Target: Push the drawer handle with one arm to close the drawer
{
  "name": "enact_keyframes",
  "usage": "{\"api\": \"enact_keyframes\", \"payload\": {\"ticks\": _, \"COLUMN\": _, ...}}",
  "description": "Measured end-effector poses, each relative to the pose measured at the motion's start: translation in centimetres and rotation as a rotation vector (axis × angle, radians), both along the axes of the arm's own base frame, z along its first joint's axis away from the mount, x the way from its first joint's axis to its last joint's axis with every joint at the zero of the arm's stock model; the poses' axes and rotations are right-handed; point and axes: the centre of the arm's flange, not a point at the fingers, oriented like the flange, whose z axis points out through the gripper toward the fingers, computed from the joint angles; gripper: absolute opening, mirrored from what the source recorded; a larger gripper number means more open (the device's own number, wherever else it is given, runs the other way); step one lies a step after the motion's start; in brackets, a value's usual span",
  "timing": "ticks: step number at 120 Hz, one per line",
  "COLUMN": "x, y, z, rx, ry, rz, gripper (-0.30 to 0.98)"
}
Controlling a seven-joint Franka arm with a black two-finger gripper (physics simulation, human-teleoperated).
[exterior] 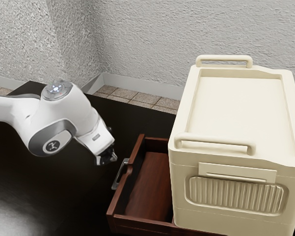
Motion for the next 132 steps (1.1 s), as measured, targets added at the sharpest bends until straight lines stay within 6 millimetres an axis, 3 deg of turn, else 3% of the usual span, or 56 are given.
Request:
{"api": "enact_keyframes", "payload": {"ticks": 15, "x": -0.1, "y": -0.5, "z": -0.1, "rx": -0.007, "ry": -0.005, "rz": -0.016, "gripper": -0.1}}
{"api": "enact_keyframes", "payload": {"ticks": 73, "x": 0.5, "y": -1.7, "z": -3.3, "rx": 0.0, "ry": 0.032, "rz": -0.055, "gripper": -0.1}}
{"api": "enact_keyframes", "payload": {"ticks": 93, "x": 0.6, "y": -1.9, "z": -3.6, "rx": 0.001, "ry": 0.028, "rz": -0.065, "gripper": -0.1}}
{"api": "enact_keyframes", "payload": {"ticks": 132, "x": -0.1, "y": -4.8, "z": -3.3, "rx": 0.006, "ry": 0.011, "rz": -0.125, "gripper": -0.1}}
